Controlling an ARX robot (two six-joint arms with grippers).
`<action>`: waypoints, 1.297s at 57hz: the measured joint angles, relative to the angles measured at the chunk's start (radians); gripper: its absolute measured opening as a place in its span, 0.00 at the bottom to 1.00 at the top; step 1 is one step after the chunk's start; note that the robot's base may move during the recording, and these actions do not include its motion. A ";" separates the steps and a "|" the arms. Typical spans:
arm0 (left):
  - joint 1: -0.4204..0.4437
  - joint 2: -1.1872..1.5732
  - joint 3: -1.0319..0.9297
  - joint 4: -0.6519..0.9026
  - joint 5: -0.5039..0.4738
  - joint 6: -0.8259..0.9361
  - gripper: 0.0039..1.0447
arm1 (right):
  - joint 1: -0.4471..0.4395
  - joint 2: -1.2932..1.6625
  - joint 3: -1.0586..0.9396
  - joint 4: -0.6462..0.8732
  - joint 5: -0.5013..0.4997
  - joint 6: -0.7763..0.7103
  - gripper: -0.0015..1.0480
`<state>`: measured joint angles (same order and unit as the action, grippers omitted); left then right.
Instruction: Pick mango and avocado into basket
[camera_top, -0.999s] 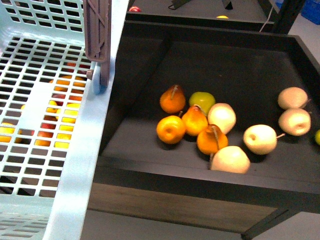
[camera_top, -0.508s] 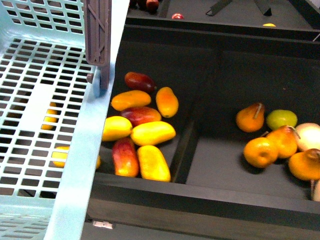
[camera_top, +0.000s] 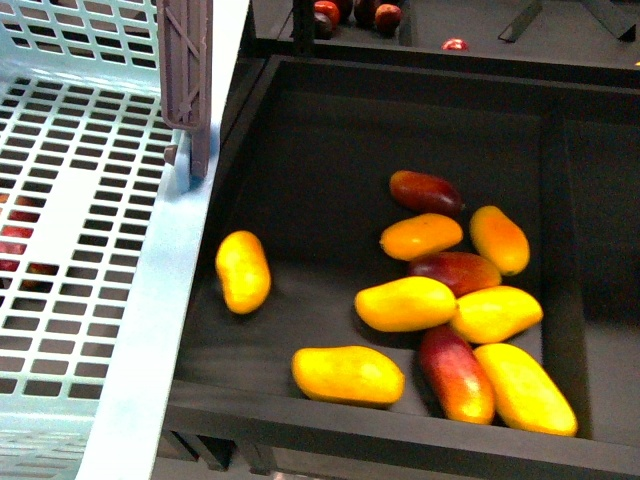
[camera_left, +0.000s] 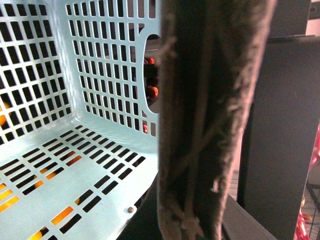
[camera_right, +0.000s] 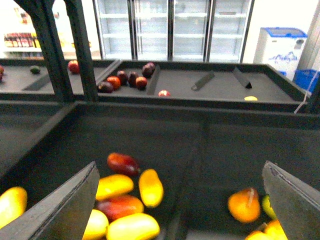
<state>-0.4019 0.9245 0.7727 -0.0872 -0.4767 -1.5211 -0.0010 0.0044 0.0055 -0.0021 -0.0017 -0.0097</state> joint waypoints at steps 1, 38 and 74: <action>0.000 0.000 0.000 0.000 0.002 -0.001 0.08 | 0.000 0.000 0.000 0.000 0.002 0.000 0.93; 0.000 0.000 0.000 0.000 0.008 -0.002 0.08 | 0.000 0.000 0.000 0.000 0.001 0.000 0.93; 0.006 -0.001 0.001 0.000 -0.016 0.015 0.08 | -0.001 0.000 -0.001 -0.001 -0.003 0.000 0.93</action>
<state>-0.3954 0.9234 0.7734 -0.0872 -0.4923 -1.5059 -0.0021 0.0044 0.0048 -0.0029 -0.0048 -0.0097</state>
